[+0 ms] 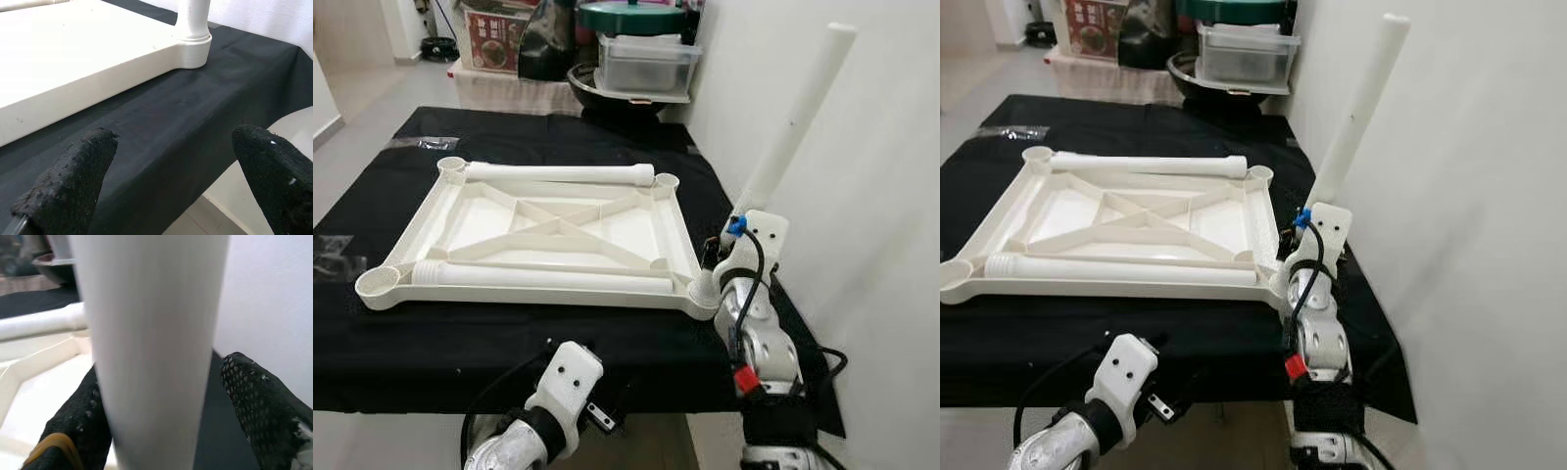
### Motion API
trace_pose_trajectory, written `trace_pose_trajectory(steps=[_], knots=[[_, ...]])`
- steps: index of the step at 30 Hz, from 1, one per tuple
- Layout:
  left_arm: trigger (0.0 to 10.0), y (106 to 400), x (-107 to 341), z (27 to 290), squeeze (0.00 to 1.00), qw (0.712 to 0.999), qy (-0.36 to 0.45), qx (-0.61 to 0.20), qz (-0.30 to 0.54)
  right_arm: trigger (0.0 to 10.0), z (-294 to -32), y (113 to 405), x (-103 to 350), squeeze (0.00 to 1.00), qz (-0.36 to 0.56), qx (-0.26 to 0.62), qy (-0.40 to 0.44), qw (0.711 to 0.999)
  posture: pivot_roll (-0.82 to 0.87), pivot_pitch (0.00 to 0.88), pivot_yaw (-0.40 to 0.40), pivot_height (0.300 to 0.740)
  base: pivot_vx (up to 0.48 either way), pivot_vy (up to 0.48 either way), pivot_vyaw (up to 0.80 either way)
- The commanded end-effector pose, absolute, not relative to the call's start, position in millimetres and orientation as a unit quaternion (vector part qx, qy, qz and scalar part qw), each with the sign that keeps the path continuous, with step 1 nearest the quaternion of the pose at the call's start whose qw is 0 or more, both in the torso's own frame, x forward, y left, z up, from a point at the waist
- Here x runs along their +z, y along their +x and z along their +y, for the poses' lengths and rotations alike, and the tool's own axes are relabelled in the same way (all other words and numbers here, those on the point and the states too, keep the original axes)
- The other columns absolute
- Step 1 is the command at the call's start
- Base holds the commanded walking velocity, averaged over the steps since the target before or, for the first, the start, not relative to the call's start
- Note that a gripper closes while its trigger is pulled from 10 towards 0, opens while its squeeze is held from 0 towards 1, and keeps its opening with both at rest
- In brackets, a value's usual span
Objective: Building children table
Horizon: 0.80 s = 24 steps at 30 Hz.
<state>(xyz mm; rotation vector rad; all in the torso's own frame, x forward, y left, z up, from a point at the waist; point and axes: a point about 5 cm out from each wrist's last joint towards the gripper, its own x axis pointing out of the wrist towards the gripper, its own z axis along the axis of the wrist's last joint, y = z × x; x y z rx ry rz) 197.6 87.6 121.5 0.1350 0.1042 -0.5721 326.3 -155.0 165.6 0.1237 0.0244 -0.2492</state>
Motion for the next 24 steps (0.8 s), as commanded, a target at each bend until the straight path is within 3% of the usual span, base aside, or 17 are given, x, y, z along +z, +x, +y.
trace_pose_trajectory(steps=[1, 12, 24], knots=[[10.0, 197.9, 116.5, 87.9, 0.00, 0.954, 0.067, -0.284, 0.065, 10.0, -157.3, 320.7, 162.7, 0.00, 0.011, -0.116, 0.060, 0.991, 0.09, 0.036, -0.129, 0.740, 0.000, 0.000, 0.00], [10.0, 203.5, 113.9, 98.4, 0.00, 0.967, 0.056, -0.236, 0.079, 10.0, -155.7, 277.5, 136.9, 0.00, 0.012, -0.015, -0.015, 1.000, 0.09, 0.031, -0.122, 0.740, 0.000, 0.000, 0.00], [10.0, 205.4, 117.7, 109.0, 0.00, 0.979, 0.051, -0.189, 0.063, 10.0, -153.1, 257.7, 126.9, 0.00, 0.015, -0.005, -0.035, 0.999, 0.09, 0.023, -0.114, 0.740, 0.000, 0.000, 0.00]])
